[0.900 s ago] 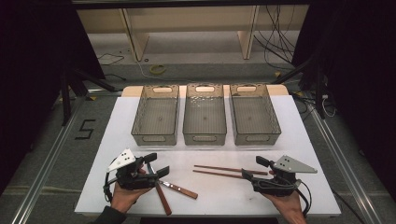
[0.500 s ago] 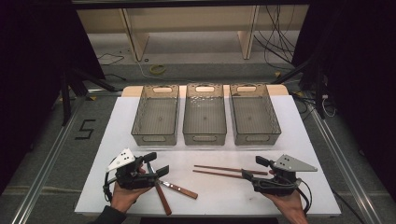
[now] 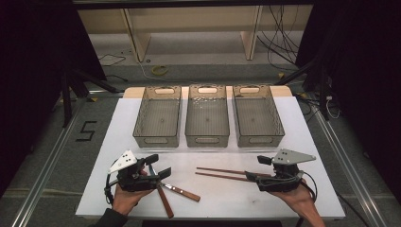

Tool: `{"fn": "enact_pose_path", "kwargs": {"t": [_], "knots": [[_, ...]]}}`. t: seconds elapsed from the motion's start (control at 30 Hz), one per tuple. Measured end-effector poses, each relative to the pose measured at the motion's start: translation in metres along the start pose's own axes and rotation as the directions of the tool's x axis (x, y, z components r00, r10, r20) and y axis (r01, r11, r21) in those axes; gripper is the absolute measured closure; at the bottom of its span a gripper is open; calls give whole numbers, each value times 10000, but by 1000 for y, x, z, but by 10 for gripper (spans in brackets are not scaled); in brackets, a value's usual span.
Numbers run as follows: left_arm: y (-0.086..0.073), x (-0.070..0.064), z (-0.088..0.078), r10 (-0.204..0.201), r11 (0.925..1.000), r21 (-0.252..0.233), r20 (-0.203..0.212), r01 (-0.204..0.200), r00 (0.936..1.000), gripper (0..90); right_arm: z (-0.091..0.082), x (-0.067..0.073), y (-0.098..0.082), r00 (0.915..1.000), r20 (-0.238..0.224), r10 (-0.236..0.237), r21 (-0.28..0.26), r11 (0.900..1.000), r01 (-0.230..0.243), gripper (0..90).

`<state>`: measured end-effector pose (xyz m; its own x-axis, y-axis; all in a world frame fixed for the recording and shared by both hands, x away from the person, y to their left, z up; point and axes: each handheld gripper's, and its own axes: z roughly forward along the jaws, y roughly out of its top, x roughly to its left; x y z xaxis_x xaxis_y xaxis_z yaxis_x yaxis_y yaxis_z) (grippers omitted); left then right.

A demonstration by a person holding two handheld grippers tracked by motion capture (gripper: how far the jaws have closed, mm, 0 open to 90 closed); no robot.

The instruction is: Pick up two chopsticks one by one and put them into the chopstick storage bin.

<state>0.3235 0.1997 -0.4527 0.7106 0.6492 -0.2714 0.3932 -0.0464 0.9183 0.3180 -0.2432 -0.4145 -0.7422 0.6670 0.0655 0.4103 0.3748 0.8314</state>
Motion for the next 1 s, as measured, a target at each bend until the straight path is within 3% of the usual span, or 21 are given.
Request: {"fn": "enact_pose_path", "kwargs": {"t": [0.1, 0.23, 0.27, 0.3, 0.43, 0.5, 0.53, 0.57, 0.8, 0.83, 0.87, 0.9, 0.97, 1.0], "knots": [[0, -1, 1, 59, 10000, 36, -16, -59, 10000, 198, 0, -2, 8, 9991, -174, -379, 693, 9968, 390, 290], [0, -1, 1, 73, 10000, 62, 18, -73, 10000, 198, 4, -4, 13, 9973, -382, -631, 1222, 9902, 673, 306], [0, -1, 1, 67, 9999, 81, 23, -67, 10000, 198, 6, -4, 14, 9966, -440, -698, 1431, 9868, 755, 307], [0, -1, 1, 80, 9999, 91, 22, -81, 10000, 197, 10, -5, 17, 9947, -552, -873, 1895, 9772, 962, 309], [0, -1, 2, 166, 9997, 152, -13, -166, 9999, 197, 17, -6, 21, 9908, -656, -1183, 2501, 9593, 1311, 326], [0, -1, 2, 207, 9996, 178, -21, -206, 9998, 197, 24, -7, 25, 9859, -867, -1434, 3119, 9359, 1636, 345], [0, -1, 2, 207, 9996, 182, -23, -206, 9998, 197, 24, -7, 25, 9859, -867, -1434, 3119, 9359, 1636, 345], [0, -1, 2, 225, 9995, 216, -26, -225, 9997, 197, 26, -8, 26, 9846, -927, -1484, 3309, 9280, 1710, 351], [0, -1, 3, 264, 9993, 257, -24, -264, 9996, 196, 44, -6, 27, 9726, -1236, -1969, 4525, 8611, 2318, 406], [0, -1, 3, 273, 9993, 263, -24, -273, 9996, 196, 47, -5, 26, 9659, -1407, -2174, 4770, 8400, 2586, 429], [0, -1, 3, 277, 9993, 258, 2, -277, 9996, 195, 48, -4, 26, 9651, -1409, -2208, 5008, 8250, 2619, 439], [0, -1, 3, 282, 9993, 242, 24, -283, 9996, 195, 48, -4, 26, 9651, -1409, -2208, 5008, 8250, 2619, 439], [0, -2, 3, 343, 9991, 262, 39, -344, 9994, 195, 52, -4, 25, 9578, -1626, -2370, 5273, 7996, 2874, 466], [0, -2, 3, 350, 9990, 268, 43, -351, 9994, 195, 55, -3, 25, 9498, -1723, -2610, 5524, 7728, 3126, 488]]}}
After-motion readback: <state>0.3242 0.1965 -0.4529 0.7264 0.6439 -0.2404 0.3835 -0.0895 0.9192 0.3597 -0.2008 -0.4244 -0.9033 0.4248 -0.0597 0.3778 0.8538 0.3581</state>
